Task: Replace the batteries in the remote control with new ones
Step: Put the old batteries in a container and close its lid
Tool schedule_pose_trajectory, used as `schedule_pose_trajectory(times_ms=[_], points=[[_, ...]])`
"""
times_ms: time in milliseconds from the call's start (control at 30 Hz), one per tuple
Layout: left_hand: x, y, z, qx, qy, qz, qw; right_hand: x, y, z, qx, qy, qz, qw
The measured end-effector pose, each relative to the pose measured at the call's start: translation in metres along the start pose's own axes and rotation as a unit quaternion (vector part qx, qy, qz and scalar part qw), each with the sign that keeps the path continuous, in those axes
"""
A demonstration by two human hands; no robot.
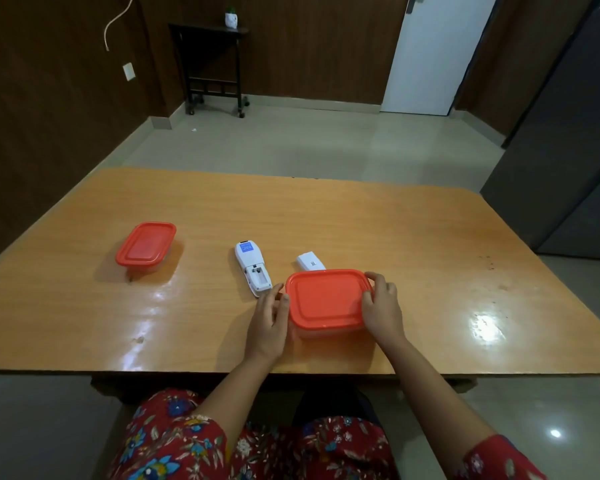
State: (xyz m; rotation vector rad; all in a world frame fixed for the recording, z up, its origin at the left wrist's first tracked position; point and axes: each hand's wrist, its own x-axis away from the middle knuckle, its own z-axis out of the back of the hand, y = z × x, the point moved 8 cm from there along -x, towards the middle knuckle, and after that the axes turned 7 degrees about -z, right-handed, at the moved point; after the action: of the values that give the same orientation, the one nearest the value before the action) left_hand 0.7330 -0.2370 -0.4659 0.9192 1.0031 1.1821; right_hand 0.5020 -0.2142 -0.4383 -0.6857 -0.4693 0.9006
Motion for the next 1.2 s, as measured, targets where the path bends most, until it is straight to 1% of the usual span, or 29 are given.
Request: schedule_pose_trajectory(times_ms=[67,167,200,267,367,467,633,733,833,900,967,1067,1133,1200], points=[[-0.008,0.002,-0.001,0.006,0.044,0.043,0.998,-0.002,-0.001,0.001,-0.005,-0.012,0.001,1.000],[-0.018,0.002,-0.003,-0.036,0.087,0.131,0.987,-0.003,0.001,0.003,-0.012,-0.013,-0.003,1.000],[-0.020,0.002,-0.004,-0.049,0.091,0.147,0.984,-0.002,0.002,0.001,-0.008,-0.014,-0.009,1.000],[-0.022,0.004,-0.007,-0.061,0.091,0.156,0.982,0.001,0.002,-0.002,0.003,-0.006,-0.026,1.000],[-0.022,0.002,-0.011,-0.050,0.095,0.175,0.979,0.001,-0.001,-0.001,0.020,0.034,-0.050,0.998],[-0.022,0.002,-0.012,-0.054,0.089,0.180,0.978,0.000,-0.002,-0.003,0.023,0.050,-0.069,0.996],[-0.027,0.006,-0.009,-0.113,0.074,0.169,0.976,0.003,-0.004,-0.005,0.058,0.046,-0.062,0.995],[-0.029,0.006,-0.012,-0.142,0.053,0.166,0.974,-0.004,-0.003,-0.003,0.077,0.019,-0.067,0.995],[-0.030,0.012,-0.014,-0.171,0.038,0.153,0.973,-0.017,0.003,-0.003,0.073,-0.021,-0.120,0.990],[-0.030,0.014,-0.014,-0.182,0.024,0.148,0.972,-0.024,0.007,-0.008,0.083,-0.046,-0.135,0.986],[-0.030,0.013,-0.015,-0.175,0.020,0.155,0.972,-0.028,0.011,-0.014,0.070,-0.065,-0.143,0.985],[-0.030,0.008,-0.013,-0.143,0.038,0.174,0.973,-0.030,0.015,-0.019,0.024,-0.088,-0.148,0.985],[-0.031,0.006,-0.014,-0.131,0.046,0.178,0.974,-0.031,0.017,-0.021,0.003,-0.092,-0.151,0.984],[-0.031,0.004,-0.015,-0.116,0.053,0.173,0.977,-0.033,0.018,-0.022,0.013,-0.088,-0.142,0.986]])
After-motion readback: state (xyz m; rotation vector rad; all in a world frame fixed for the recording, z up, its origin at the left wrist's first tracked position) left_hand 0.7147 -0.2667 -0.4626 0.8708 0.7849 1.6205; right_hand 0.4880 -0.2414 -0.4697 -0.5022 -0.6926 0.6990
